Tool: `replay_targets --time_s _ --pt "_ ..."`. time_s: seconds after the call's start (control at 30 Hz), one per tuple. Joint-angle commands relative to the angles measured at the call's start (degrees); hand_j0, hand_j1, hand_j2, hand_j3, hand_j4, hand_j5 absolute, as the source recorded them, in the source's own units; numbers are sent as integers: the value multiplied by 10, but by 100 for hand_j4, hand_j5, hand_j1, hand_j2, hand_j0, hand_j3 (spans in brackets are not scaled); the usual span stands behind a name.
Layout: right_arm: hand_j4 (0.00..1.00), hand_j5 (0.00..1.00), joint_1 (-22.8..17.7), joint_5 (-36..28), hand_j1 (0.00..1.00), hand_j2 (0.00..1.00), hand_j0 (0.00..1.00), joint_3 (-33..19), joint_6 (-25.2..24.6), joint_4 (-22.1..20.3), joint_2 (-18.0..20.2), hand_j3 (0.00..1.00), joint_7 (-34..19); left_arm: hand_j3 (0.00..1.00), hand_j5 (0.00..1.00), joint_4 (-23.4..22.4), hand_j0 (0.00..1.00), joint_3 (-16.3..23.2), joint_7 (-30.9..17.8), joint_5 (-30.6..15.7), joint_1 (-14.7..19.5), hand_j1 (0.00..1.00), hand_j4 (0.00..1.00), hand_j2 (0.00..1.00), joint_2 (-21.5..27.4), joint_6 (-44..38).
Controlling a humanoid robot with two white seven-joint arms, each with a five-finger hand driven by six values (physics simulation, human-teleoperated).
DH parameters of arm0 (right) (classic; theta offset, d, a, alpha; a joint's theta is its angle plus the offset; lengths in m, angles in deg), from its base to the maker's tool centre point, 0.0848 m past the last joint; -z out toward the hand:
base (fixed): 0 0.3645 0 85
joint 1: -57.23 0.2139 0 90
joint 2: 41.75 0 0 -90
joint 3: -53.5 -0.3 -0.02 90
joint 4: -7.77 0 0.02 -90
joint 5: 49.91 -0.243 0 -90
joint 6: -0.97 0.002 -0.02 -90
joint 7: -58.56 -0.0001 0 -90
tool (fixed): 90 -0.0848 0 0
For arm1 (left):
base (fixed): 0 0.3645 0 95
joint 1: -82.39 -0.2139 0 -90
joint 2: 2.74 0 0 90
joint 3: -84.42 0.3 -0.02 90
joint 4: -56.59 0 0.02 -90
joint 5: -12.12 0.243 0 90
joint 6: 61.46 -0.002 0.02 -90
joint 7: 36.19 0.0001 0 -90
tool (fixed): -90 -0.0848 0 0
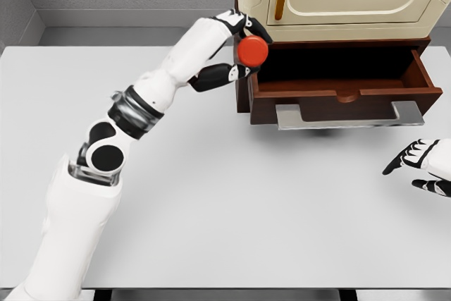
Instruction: Put the switch into the drawer with left arm, and close the drawer with right arm
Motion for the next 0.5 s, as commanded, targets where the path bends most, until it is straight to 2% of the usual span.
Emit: replay_targets --time_s 0.0,0.13,0.37,0.47 --pt "66 66 0 -4 66 66 66 0 0 0 1 66 0 36 36 0 36 7 1 33 0 36 36 36 -13 -1" --pt "66 66 0 -3 66 66 66 0 0 0 1 66 0 36 36 1 36 19 1 80 1 36 36 36 -22 -1" --pt "66 66 0 -4 66 66 66 0 0 0 1 66 0 36 36 -4 36 27 1 131 17 36 36 36 -36 -1" --pt "66 66 0 -4 66 66 66 0 0 0 0 66 0 36 36 -30 36 40 1 159 35 36 36 36 -39 -1"
